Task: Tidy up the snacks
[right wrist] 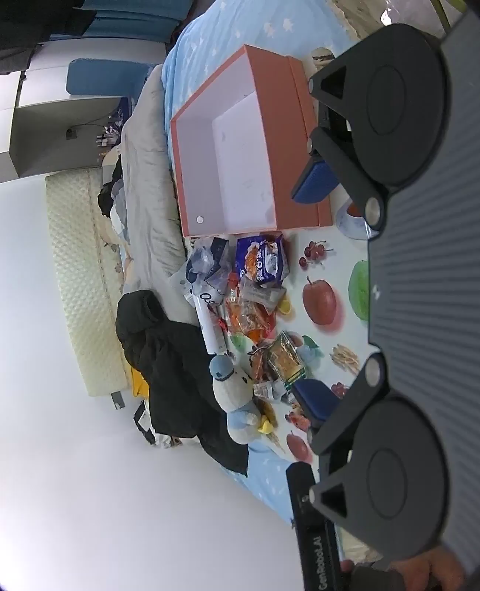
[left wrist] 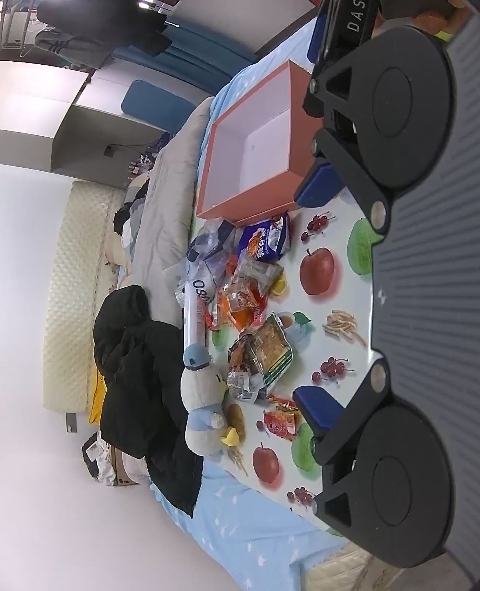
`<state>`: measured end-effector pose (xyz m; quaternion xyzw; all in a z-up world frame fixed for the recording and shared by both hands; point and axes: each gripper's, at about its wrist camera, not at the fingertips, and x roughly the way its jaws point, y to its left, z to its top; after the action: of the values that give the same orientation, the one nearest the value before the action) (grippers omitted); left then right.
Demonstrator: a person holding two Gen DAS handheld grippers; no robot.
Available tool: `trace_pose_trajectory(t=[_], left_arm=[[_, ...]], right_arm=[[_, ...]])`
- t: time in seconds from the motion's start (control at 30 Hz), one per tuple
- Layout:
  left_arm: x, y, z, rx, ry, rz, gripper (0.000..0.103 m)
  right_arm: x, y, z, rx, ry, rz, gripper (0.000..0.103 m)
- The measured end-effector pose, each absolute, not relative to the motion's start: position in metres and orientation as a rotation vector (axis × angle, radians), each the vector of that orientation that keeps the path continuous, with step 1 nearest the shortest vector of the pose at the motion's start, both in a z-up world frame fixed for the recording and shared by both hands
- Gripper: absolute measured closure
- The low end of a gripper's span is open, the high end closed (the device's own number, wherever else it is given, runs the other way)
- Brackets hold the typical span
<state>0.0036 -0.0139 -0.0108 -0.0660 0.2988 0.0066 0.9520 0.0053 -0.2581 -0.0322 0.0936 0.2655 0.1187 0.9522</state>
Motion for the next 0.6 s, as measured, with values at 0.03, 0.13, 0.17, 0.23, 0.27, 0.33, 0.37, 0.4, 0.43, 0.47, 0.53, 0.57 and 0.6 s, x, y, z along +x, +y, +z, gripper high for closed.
trace_pose_trajectory(t=[0.03, 0.13, 0.17, 0.23, 0.27, 0.33, 0.37, 0.4, 0.43, 0.47, 0.53, 0.57, 0.6], left_arm=[[0.0032, -0.0139, -0.0117, -0.132, 0.606, 0.014, 0.0], [0.0024, -0.012, -0.0109, -0.13, 0.599, 0.017, 0.0], [0.0007, -0.012, -0.0099, -0.129, 0.597, 0.018, 0.0], [0.0, -0.0108, -0.0105, -0.132, 0.598, 0.019, 0.0], [0.0, -0.0117, -0.0097, -0.132, 0.599, 0.02, 0.0], [-0.0008, -0.0113, -0.0098, -0.134, 0.602, 0.021, 0.0], [-0.0006, -0.0111, -0.0098, -0.134, 0.603, 0.021, 0.0], [0.0002, -0.0115, -0.0097, -0.134, 0.606, 0.021, 0.0], [0.0008, -0.0113, -0.01, -0.134, 0.609, 0.021, 0.0], [0.0011, -0.0113, -0.0103, -0.135, 0.609, 0.021, 0.0], [0.0016, -0.0114, -0.0109, -0.136, 0.61, 0.02, 0.0], [0.0015, -0.0118, -0.0112, -0.136, 0.61, 0.02, 0.0], [0.0016, -0.0119, -0.0112, -0.137, 0.61, 0.02, 0.0]], right_arm=[[0.0063, -0.2586, -0.0333, 0.189, 0.544, 0.239, 0.0], [0.0082, -0.2593, -0.0336, 0.195, 0.543, 0.234, 0.0], [0.0084, -0.259, -0.0336, 0.197, 0.543, 0.233, 0.0], [0.0083, -0.2588, -0.0351, 0.2, 0.544, 0.234, 0.0], [0.0078, -0.2582, -0.0358, 0.199, 0.545, 0.235, 0.0], [0.0071, -0.2563, -0.0367, 0.195, 0.551, 0.239, 0.0], [0.0067, -0.2558, -0.037, 0.194, 0.551, 0.242, 0.0], [0.0063, -0.2554, -0.0374, 0.195, 0.551, 0.242, 0.0], [0.0062, -0.2552, -0.0376, 0.195, 0.552, 0.241, 0.0], [0.0063, -0.2548, -0.0379, 0.195, 0.552, 0.241, 0.0], [0.0066, -0.2542, -0.0384, 0.195, 0.556, 0.241, 0.0], [0.0065, -0.2538, -0.0386, 0.194, 0.557, 0.241, 0.0], [0.0068, -0.2538, -0.0387, 0.193, 0.559, 0.241, 0.0]])
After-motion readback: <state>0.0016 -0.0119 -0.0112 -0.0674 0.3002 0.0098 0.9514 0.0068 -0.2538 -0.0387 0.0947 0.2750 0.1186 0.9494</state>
